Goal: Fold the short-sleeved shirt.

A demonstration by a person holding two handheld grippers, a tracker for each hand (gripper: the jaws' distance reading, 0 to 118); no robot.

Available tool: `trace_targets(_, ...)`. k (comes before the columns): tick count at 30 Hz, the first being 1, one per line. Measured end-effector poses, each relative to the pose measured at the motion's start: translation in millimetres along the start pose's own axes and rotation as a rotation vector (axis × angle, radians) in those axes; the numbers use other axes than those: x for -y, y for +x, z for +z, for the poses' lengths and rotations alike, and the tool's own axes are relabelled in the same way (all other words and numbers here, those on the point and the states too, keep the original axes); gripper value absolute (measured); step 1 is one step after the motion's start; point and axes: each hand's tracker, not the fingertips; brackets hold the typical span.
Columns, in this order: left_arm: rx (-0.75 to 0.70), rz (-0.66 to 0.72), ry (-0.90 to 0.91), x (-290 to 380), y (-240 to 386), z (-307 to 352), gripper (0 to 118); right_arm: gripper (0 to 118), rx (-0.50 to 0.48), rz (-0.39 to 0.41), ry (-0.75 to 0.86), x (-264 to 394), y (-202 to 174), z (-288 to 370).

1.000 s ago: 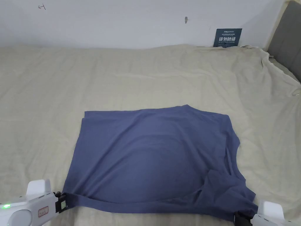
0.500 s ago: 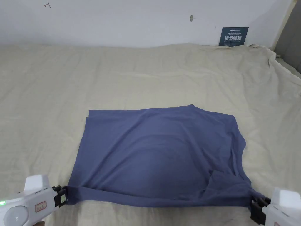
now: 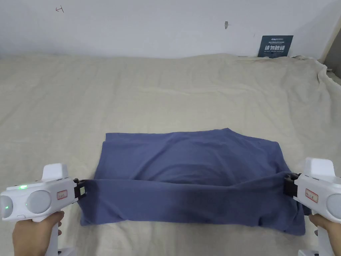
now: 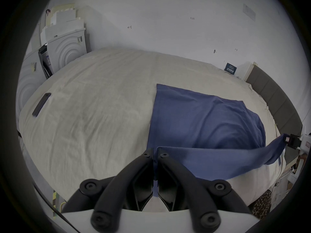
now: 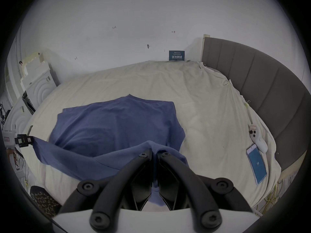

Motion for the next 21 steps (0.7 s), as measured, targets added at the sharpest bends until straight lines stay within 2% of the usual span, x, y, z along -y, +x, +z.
trace_targets(9, -0.067, -0.087, -0.136, -11, 12, -84, 0, 3, 0.058, -0.024, -0.14, -10, 6, -91)
trace_targets(16, -0.099, -0.118, -0.19, -4, 16, -109, 2, 6, 0.082, -0.142, -0.25, 13, 1, -110)
trace_targets(17, -0.1, -0.12, -0.191, -5, 16, -108, 7, 14, 0.079, -0.15, -0.251, 15, 0, -109)
trace_targets(18, -0.09, -0.121, -0.196, -7, 16, -107, 18, 34, 0.079, -0.145, -0.244, 17, 8, -112)
trace_targets(21, -0.064, -0.089, -0.187, -12, 14, -95, 33, 53, 0.071, -0.13, -0.203, 14, 8, -98)
